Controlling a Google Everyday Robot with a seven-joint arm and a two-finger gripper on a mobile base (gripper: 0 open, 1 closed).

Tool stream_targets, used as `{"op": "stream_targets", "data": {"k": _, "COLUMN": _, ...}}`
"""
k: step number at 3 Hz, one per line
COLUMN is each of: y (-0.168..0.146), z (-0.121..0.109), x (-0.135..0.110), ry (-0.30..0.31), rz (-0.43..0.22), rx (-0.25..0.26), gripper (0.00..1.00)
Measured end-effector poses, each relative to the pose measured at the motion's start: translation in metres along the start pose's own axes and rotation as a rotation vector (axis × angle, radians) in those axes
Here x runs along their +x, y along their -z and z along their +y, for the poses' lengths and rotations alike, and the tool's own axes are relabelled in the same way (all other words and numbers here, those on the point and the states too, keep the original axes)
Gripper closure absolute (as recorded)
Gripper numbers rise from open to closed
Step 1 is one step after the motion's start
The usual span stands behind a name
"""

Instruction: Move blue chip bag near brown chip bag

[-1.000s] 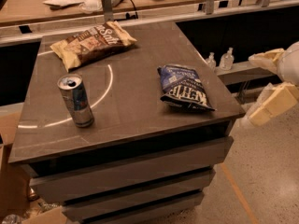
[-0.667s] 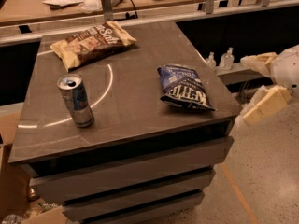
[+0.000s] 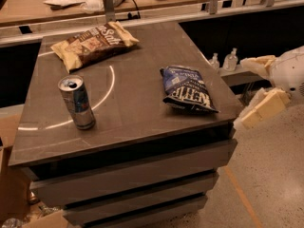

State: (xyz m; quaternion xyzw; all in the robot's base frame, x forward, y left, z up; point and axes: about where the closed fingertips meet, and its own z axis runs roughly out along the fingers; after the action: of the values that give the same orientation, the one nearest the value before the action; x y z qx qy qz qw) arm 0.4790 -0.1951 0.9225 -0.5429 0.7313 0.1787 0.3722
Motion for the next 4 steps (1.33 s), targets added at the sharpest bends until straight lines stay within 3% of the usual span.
{"op": "stream_targets", "data": {"k": 2, "y": -0.05, "z": -0.024, "x": 0.0, "ry": 0.061, "rz": -0.117, "rx": -0.071, "gripper": 0.0}}
{"op": "stream_targets", "data": {"k": 3, "y": -0.066, "z": -0.029, "x": 0.003, "ry": 0.068, "rz": -0.143, "rx": -0.096, "gripper": 0.0}}
{"op": "stream_targets", "data": {"k": 4, "y": -0.075, "z": -0.027, "x": 0.0, "ry": 0.081, "rz": -0.148, "rx": -0.081, "gripper": 0.0}}
